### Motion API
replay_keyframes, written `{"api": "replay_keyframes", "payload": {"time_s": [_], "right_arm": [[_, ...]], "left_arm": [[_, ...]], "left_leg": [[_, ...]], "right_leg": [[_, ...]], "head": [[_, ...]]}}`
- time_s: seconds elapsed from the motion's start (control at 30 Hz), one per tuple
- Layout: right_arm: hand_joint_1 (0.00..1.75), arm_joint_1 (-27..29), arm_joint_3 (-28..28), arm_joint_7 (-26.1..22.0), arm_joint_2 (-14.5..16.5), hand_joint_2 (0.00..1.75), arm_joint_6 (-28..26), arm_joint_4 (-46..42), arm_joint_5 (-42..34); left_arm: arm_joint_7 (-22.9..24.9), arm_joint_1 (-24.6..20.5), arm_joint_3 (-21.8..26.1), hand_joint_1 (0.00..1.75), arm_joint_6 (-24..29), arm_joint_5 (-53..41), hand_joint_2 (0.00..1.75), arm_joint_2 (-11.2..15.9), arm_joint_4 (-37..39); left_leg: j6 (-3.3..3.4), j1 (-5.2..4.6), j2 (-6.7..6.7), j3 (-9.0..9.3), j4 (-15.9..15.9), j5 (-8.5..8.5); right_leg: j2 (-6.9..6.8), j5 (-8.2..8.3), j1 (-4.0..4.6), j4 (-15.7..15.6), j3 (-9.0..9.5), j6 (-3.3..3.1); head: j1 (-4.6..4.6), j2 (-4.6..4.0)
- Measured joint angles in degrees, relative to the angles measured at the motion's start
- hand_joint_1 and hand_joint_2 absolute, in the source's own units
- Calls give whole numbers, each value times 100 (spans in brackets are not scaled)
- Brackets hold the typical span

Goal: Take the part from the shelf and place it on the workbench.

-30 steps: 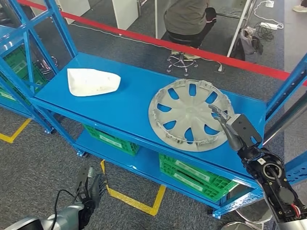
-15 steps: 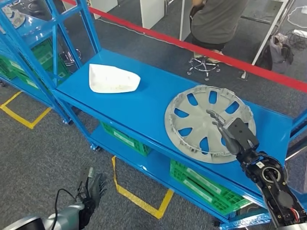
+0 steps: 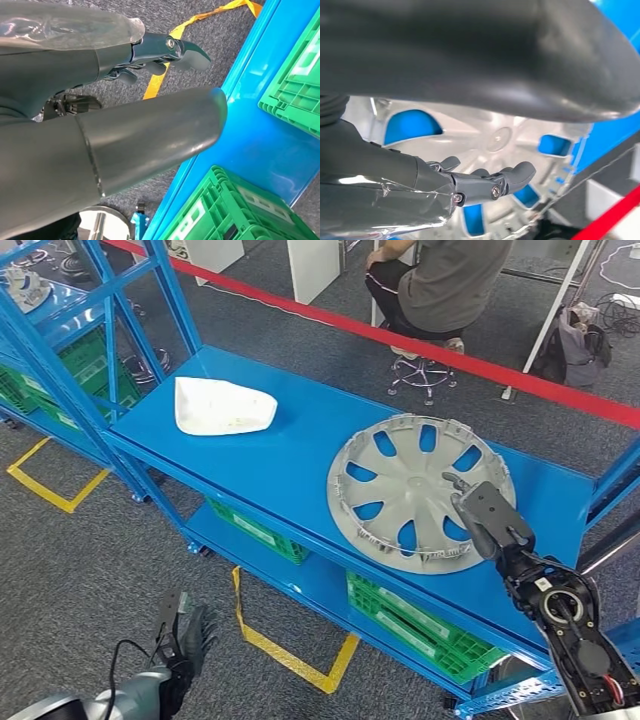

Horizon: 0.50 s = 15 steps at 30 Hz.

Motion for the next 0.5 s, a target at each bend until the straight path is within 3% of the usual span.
{"api": "replay_keyframes", "payload": {"time_s": [0.03, 0.17, 0.5], "right_arm": [[0, 37, 9, 158, -16, 175, -61, -78, 46], [0, 151, 42, 713, -143, 175, -182, -431, 185], [0, 152, 274, 1753, -538, 175, 61, -1194, 420]], "left_arm": [[-15, 12, 1, 0, 1, 8, 0, 2, 0], [-49, 68, 10, 0, 11, 48, 0, 7, 0], [-198, 205, 135, 0, 18, 140, 0, 23, 0]], "left_leg": [[-30, 1, 3, 2, -5, 1], [-139, 3, 9, 5, -17, -1], [-147, -13, 17, -4, 2, -9]], "right_leg": [[0, 0, 1, 1, -1, -1], [-1, -1, 0, 3, 0, -2], [-3, 5, -18, -21, 18, 8]], "head": [[0, 0], [2, 0], [3, 0]]}}
